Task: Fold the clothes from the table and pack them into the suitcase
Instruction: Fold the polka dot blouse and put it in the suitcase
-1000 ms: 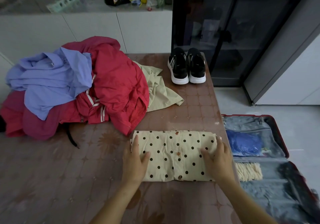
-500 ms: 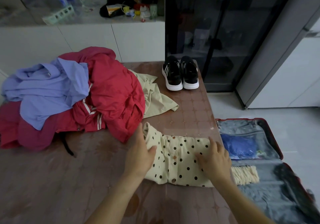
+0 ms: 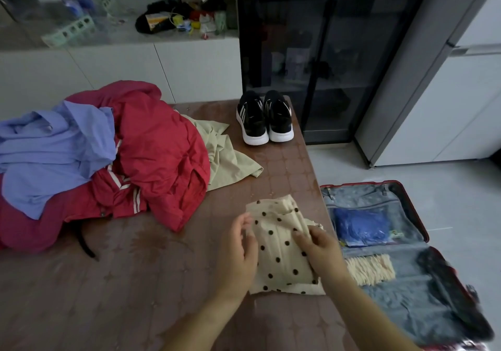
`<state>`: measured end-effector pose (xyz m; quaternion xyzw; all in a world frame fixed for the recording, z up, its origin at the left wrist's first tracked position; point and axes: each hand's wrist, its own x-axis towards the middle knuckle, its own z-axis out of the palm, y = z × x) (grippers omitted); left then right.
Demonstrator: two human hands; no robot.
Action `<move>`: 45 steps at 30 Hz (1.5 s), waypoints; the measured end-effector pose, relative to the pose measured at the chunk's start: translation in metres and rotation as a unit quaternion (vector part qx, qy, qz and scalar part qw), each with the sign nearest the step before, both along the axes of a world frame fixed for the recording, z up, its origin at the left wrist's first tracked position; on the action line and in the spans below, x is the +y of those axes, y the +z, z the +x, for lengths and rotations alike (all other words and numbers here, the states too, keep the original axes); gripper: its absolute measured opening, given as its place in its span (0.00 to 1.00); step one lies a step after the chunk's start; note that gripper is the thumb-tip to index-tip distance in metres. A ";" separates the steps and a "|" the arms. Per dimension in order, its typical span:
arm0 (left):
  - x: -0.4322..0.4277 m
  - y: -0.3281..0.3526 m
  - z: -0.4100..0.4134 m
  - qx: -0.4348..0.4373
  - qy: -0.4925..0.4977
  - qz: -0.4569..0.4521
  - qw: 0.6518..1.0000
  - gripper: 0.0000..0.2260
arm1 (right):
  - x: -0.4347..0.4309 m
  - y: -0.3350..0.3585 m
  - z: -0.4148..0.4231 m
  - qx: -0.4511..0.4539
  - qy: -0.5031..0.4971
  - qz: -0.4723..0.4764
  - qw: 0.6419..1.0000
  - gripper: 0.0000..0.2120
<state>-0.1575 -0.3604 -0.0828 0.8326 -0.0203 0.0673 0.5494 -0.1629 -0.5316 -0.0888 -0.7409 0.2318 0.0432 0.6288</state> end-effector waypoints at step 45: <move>-0.082 -0.036 0.004 0.246 -0.130 -0.063 0.958 0.26 | -0.062 -0.027 -0.062 0.069 -0.207 0.179 0.959 0.08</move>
